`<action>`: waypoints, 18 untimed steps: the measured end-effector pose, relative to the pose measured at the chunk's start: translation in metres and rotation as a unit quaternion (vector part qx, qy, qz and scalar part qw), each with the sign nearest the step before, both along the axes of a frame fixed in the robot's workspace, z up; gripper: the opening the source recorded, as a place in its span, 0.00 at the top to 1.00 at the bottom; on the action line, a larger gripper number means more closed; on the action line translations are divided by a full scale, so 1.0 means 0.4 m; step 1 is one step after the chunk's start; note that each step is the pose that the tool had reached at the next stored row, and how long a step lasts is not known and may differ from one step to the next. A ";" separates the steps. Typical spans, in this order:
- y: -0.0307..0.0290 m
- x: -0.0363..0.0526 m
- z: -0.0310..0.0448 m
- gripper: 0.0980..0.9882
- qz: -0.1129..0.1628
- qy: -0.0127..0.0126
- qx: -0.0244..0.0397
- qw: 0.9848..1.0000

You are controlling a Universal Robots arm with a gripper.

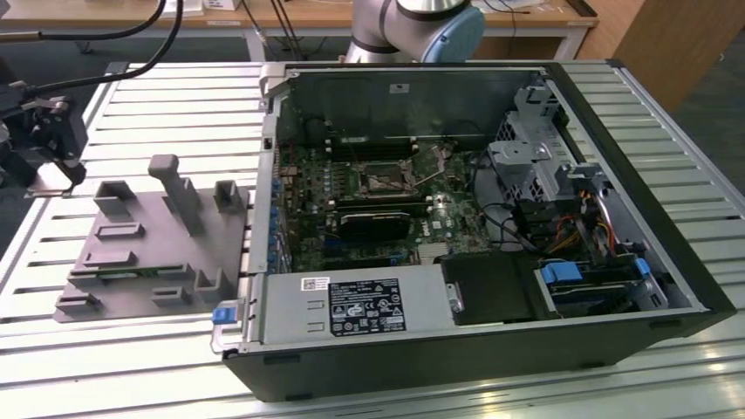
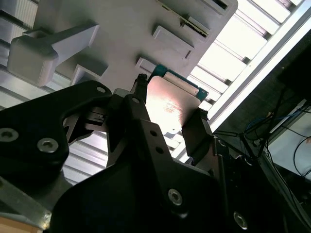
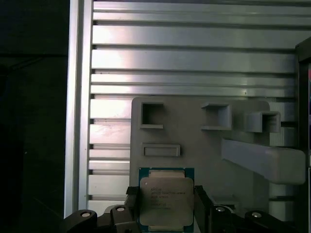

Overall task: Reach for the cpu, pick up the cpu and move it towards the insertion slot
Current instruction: 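Pick up the cpu and move it towards the insertion slot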

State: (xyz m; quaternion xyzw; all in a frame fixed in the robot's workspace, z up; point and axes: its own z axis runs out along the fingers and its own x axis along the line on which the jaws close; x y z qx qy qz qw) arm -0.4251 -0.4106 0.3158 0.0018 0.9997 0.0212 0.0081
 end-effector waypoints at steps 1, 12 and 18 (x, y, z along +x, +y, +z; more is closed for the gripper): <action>0.000 0.000 0.003 0.50 0.000 0.000 0.000 1.000; 0.000 0.000 0.048 0.50 0.000 0.000 0.000 1.000; 0.001 0.000 0.093 0.50 0.000 0.000 0.000 1.000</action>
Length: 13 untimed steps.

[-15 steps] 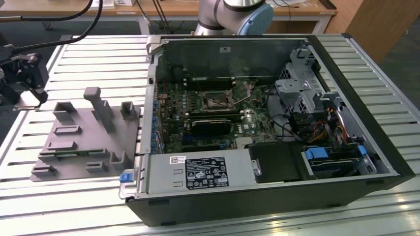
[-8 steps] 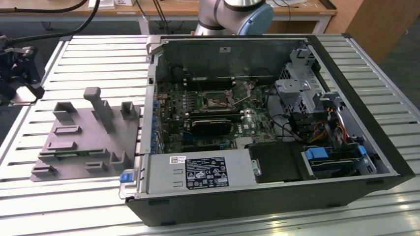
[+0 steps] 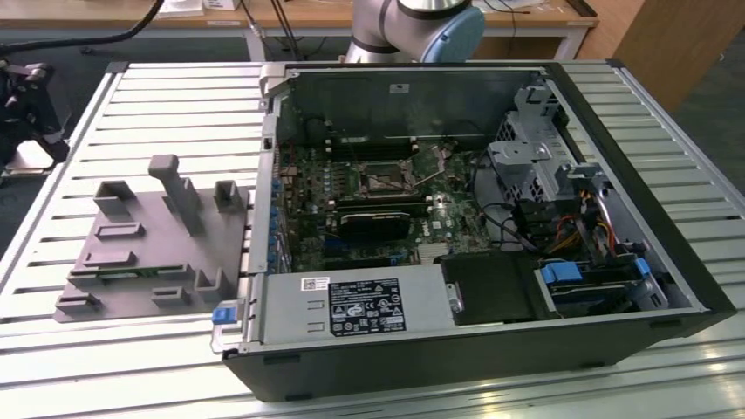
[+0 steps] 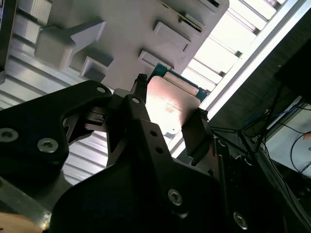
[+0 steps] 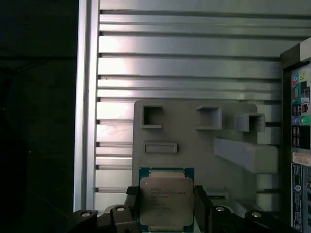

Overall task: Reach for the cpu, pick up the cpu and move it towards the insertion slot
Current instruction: 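Pick up the cpu and move it towards the insertion slot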

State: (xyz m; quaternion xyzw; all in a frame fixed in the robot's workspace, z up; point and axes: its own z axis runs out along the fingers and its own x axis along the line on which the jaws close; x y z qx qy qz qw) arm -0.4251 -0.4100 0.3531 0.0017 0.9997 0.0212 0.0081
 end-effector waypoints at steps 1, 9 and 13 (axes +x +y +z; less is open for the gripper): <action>0.000 0.000 0.008 0.50 0.000 0.000 0.000 1.000; 0.002 0.000 0.069 0.50 0.000 0.000 0.000 1.000; 0.003 0.000 0.097 0.50 0.000 0.000 0.000 1.000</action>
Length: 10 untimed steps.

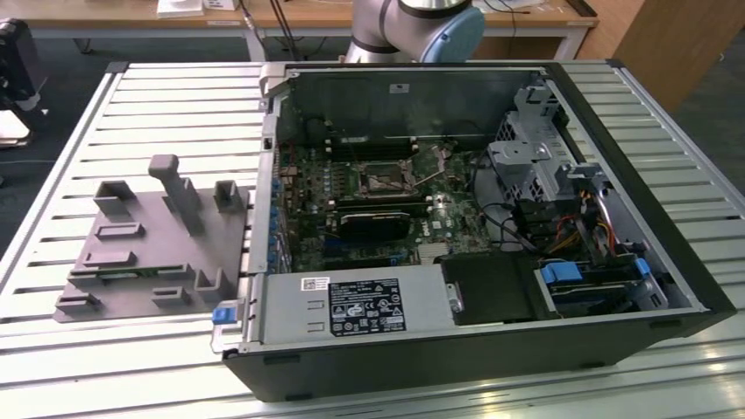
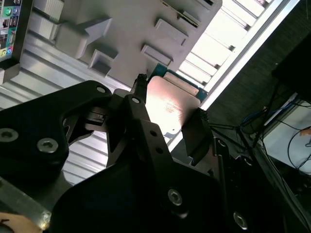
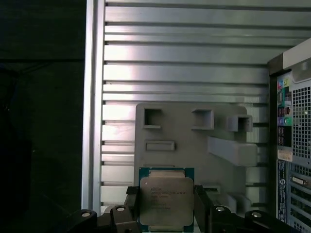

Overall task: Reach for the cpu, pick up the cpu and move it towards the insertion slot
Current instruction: 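Pick up the cpu and move it towards the insertion slot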

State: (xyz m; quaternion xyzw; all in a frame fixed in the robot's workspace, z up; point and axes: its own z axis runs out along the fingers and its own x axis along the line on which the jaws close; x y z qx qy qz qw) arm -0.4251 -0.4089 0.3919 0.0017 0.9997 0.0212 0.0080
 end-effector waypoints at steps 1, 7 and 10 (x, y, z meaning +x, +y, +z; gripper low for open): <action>0.000 0.000 0.006 0.50 0.000 0.000 0.000 1.000; 0.000 0.008 0.019 0.50 0.000 0.000 0.001 1.000; 0.000 0.022 0.019 0.50 0.000 0.000 0.002 1.000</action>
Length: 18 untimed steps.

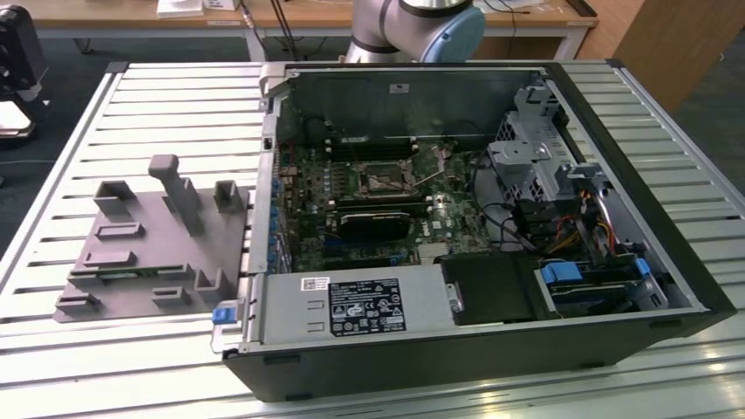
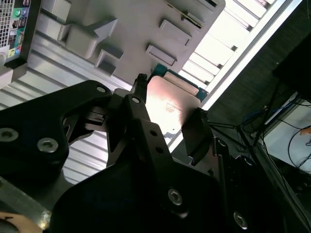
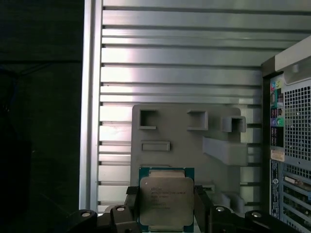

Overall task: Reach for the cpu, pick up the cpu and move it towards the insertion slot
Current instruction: 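Pick up the cpu and move it towards the insertion slot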

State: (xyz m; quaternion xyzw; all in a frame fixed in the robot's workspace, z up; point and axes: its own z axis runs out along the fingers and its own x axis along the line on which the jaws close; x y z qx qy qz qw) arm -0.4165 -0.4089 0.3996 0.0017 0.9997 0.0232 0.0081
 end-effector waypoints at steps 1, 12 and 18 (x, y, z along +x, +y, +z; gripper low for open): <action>0.000 0.005 0.000 0.50 0.000 0.000 0.000 1.000; 0.000 0.066 0.000 0.50 0.000 0.000 0.001 1.000; 0.000 0.098 0.000 0.50 0.000 0.000 0.001 1.000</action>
